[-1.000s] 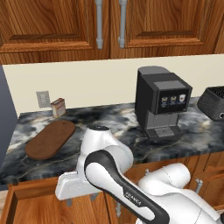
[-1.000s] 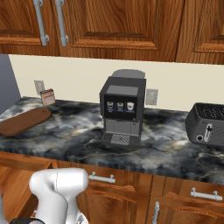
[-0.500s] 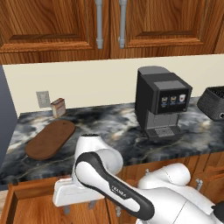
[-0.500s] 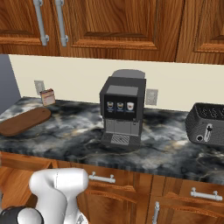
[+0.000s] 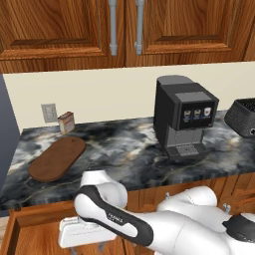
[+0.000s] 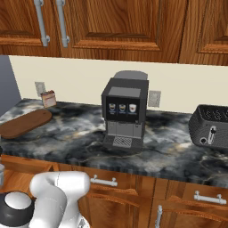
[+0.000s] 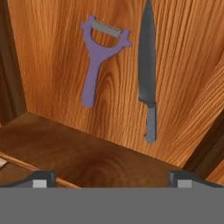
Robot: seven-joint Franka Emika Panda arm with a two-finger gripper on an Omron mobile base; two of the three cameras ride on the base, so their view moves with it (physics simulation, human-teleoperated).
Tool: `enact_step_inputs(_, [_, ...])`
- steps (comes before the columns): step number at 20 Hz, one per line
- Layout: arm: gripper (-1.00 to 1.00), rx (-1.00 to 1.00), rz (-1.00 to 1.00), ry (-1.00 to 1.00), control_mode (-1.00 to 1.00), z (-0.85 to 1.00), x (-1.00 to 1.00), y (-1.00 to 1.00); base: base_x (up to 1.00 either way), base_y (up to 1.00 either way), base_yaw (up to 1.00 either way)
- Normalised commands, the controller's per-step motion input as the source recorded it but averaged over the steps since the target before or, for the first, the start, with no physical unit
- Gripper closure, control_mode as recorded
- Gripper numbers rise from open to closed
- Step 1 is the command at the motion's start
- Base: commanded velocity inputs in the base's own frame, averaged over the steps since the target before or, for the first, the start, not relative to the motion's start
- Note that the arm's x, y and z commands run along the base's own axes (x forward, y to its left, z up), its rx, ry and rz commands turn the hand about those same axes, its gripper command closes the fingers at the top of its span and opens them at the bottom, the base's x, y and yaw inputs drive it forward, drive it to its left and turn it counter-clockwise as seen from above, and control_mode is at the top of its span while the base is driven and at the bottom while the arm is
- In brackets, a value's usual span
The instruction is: Open the drawer on the left and place the cutting tools on the cutting board.
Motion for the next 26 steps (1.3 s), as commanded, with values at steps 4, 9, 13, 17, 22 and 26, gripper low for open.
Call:
enact_step_inputs(4, [-1.0, -0.14, 0.0, 0.0, -1.0, -0.52, 0.0, 0.21, 0.0, 0.0, 0.0])
enact_step_inputs(9, [-1.0, -0.11, 0.0, 0.01, -1.0, -0.25, 0.02, 0.29, 0.0, 0.0, 0.0])
enact_step_inputs(13, [-1.0, -0.09, 0.0, 0.0, -1.0, -0.24, 0.0, 0.27, 0.0, 0.0, 0.0])
enact_step_inputs(17, [-1.0, -0.04, 0.0, 0.0, -1.0, -0.3, 0.0, 0.21, 0.0, 0.0, 0.0])
enact_step_inputs(22, [-1.0, -0.01, 0.0, -0.04, -1.0, -0.3, 0.0, 0.07, 0.0, 0.0, 0.0])
enact_step_inputs(26, [-1.0, -0.02, 0.0, -0.08, -1.0, -0.21, 0.0, 0.04, 0.0, 0.0, 0.0])
